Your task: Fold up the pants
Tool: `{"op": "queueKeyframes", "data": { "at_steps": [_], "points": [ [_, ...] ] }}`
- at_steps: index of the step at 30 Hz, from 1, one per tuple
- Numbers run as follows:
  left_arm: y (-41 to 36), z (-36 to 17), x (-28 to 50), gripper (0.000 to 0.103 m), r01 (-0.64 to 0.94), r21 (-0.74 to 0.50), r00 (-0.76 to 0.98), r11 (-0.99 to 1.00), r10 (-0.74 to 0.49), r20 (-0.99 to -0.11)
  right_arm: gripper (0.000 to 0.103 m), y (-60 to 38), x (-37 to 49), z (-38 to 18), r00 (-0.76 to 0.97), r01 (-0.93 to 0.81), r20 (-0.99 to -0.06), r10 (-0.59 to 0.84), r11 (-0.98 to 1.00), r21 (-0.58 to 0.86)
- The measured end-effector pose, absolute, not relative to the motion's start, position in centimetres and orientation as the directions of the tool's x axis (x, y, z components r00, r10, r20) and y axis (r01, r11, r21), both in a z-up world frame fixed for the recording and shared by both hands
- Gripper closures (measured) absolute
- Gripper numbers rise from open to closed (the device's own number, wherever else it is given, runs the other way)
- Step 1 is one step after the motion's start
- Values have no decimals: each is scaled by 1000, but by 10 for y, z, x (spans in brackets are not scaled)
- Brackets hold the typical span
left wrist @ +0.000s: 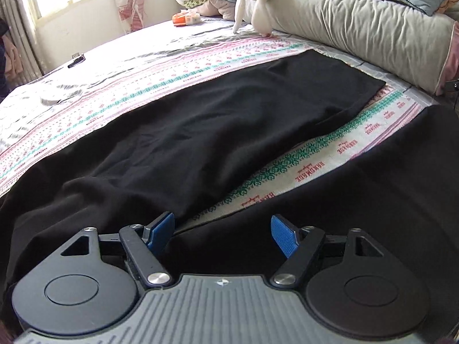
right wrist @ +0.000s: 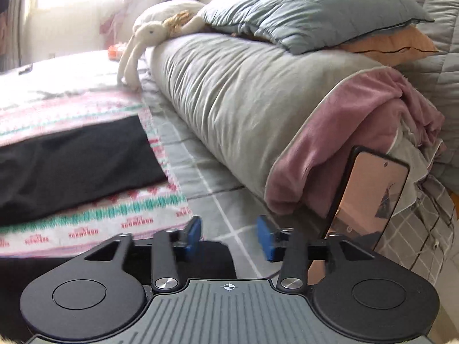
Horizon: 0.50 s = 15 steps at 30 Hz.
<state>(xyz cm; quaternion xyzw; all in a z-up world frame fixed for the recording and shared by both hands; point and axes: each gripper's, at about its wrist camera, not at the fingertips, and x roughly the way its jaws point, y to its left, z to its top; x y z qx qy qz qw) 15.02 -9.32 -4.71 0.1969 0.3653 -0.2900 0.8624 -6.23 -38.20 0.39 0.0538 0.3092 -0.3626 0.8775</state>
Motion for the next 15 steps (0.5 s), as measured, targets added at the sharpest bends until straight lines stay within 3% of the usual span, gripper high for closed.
{"op": "queueKeyframes", "data": {
  "at_steps": [4,9,10,11,12,13,14,15],
  "points": [
    [-97,-49,154,10,633,107,560,767,-358,-747,49,-388,-58,7,550,668,-587,-594,735,-117],
    [-104,-60,156,18,655,127,540,745,-344,-768,50,-403,-40,-25,506,660,-714,-484,750,-40],
    [-104,-61,156,22,662,123,533,740,-348,-772,51,-405,-37,-33,490,663,-734,-470,747,-35],
    [-104,-61,156,33,670,112,525,734,-362,-770,60,-406,-35,-39,484,664,-750,-451,748,-22],
    [-104,-60,155,42,685,96,507,723,-377,-775,86,-407,-35,-42,491,662,-759,-428,750,5],
    [-105,-58,154,65,697,89,494,712,-386,-779,94,-408,-35,-44,507,655,-764,-399,754,41],
    [-106,-58,151,74,703,106,498,703,-381,-779,99,-406,-36,-43,523,655,-763,-381,752,73],
    [-108,-58,147,77,707,131,513,694,-377,-771,99,-404,-37,-40,529,663,-752,-394,745,76]
  ]
}}
